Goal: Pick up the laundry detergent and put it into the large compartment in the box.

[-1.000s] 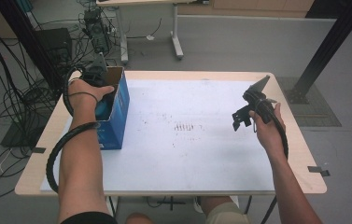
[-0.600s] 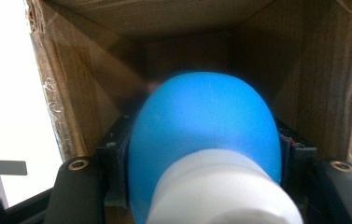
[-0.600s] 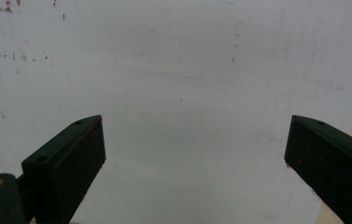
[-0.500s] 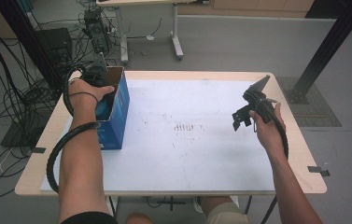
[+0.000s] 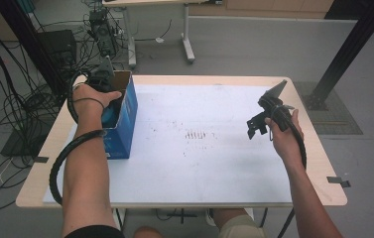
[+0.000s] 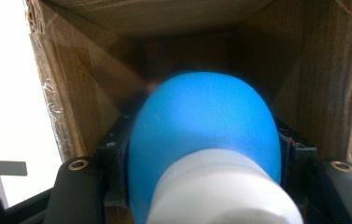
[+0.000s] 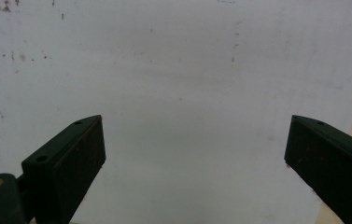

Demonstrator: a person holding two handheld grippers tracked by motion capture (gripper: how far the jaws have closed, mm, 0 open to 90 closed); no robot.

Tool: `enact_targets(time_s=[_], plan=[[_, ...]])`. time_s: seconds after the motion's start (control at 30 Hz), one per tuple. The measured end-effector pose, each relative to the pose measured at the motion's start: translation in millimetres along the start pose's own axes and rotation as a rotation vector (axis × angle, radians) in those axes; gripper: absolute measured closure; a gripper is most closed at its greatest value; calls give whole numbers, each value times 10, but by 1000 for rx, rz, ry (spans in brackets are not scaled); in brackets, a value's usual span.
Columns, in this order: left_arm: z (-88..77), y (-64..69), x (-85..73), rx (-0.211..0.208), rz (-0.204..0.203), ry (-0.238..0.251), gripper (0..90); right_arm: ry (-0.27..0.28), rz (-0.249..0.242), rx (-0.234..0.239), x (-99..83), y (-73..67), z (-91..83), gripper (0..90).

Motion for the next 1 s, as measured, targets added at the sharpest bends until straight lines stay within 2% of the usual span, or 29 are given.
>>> enact_targets(time_s=[1.0], plan=[[-78, -29, -28, -10, -12, 9, 338, 8, -8, 7, -2, -26, 0, 54]])
Point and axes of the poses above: each handheld gripper's, and its own axes: z roughly forward along the jaws, x roughly out of its top, y roughly to its right, the point moved 8 cm from there along z, roughly forward along the jaws, and after that the axes turned 1 degree about -z, right-handed, at the moved point
